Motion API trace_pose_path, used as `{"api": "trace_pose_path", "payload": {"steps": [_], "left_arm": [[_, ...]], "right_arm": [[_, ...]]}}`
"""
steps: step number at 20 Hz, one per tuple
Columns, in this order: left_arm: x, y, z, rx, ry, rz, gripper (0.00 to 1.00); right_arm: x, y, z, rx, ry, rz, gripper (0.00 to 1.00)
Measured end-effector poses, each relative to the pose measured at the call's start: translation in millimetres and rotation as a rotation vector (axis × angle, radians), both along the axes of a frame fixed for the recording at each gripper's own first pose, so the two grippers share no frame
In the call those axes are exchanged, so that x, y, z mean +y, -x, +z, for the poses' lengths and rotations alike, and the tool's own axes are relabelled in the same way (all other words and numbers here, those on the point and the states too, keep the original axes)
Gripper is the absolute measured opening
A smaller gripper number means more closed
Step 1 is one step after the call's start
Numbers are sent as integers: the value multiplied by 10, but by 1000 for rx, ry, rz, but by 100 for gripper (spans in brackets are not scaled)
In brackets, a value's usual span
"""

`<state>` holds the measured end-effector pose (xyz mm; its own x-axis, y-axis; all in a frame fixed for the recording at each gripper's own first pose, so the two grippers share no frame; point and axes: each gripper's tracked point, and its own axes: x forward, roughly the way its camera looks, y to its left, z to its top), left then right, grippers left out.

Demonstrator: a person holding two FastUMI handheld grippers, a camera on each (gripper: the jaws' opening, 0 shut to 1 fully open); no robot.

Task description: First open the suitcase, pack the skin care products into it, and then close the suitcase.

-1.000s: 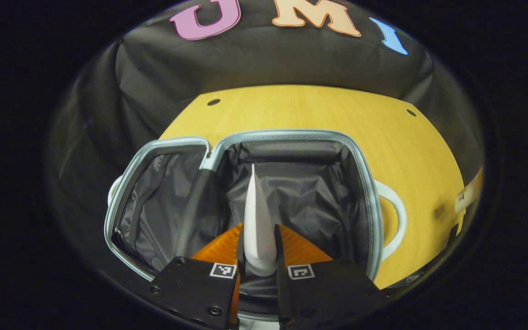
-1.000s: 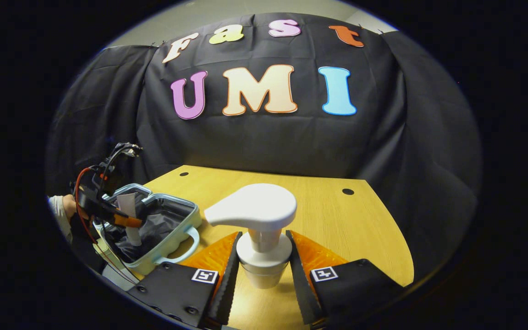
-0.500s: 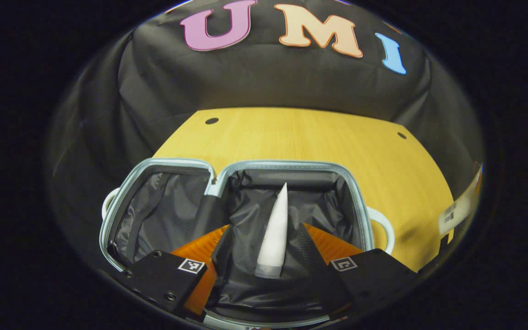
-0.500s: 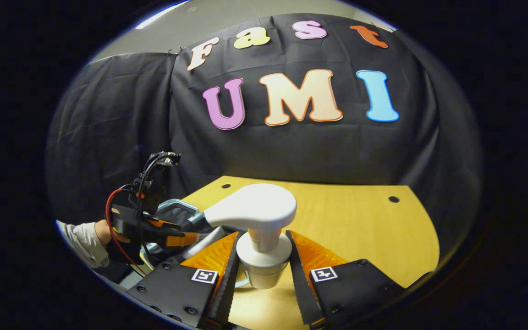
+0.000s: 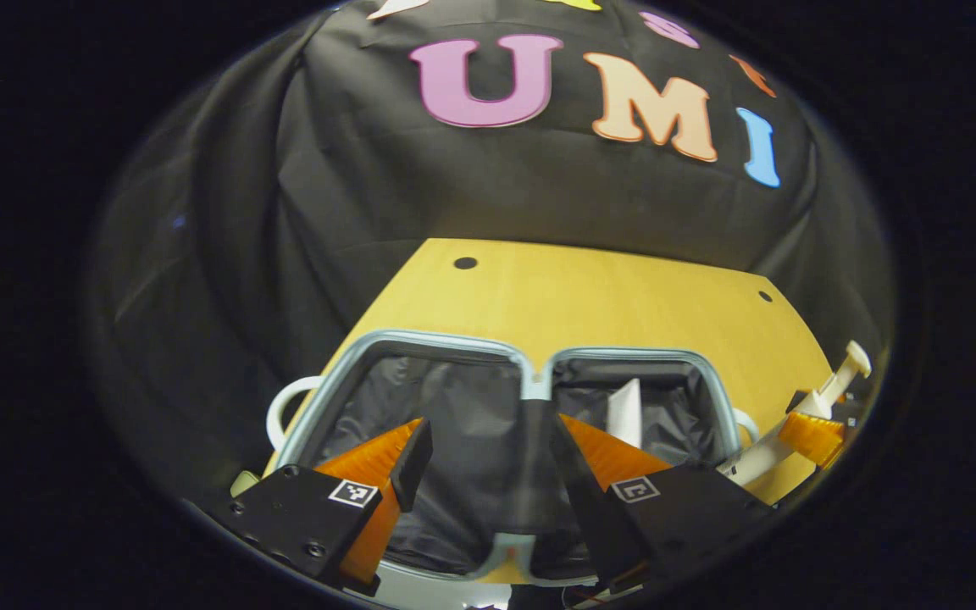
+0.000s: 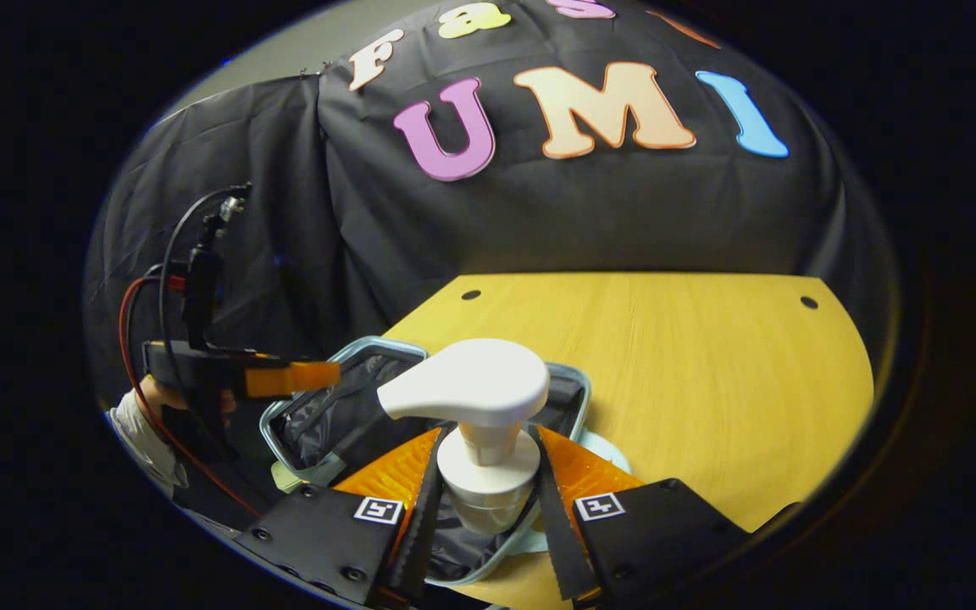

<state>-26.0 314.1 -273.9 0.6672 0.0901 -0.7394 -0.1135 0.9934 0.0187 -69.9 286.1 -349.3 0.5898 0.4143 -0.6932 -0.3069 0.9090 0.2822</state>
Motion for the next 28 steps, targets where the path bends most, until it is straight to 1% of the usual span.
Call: {"api": "trace_pose_path", "payload": {"steps": [2,5,7,8,10,11,12,13,14,15,18,21,22,23,24,26,27,28], "left_arm": [[386,80,-51,14,-12,47,84],[928,164,-175,34,-22,123,84],[1264,221,-278,55,-25,170,84],[1426,230,-314,61,-24,196,84],[1702,209,-394,72,-27,232,84],[1832,197,-438,76,-35,242,84],[1942,168,-485,86,-38,244,84],[2033,144,-534,97,-45,246,84],[2126,107,-595,110,-50,244,87],[2203,78,-690,123,-57,246,83],[2341,31,-959,187,-44,247,83],[2372,44,-1246,264,-19,229,83],[2388,-4,-1291,260,-9,227,83],[2377,-43,-1345,264,4,224,80],[2338,-26,-1404,291,24,216,78],[2229,-29,-1463,316,70,181,46],[2232,-34,-1483,325,65,177,30],[2215,-59,-1421,301,59,190,14]], "right_arm": [[99,72,-247,55,26,-5,59],[154,132,-452,103,74,-27,58],[214,79,-496,90,85,-47,60],[186,46,-514,84,108,-54,58],[165,0,-517,85,128,-68,67],[150,-32,-494,80,128,-84,79],[138,-68,-461,74,127,-102,85],[119,-101,-427,66,128,-118,89],[125,-120,-396,60,123,-130,96],[113,-142,-351,53,121,-141,97],[79,-192,-211,27,127,-162,97],[33,-244,-59,-5,141,-179,97],[3,-269,-21,-20,150,-184,97],[-22,-285,8,-29,158,-186,97],[-26,-278,27,-32,158,-186,97],[-43,-276,53,-32,151,-188,97],[-51,-276,56,-32,152,-188,97],[-49,-264,59,-33,151,-187,97]]}}
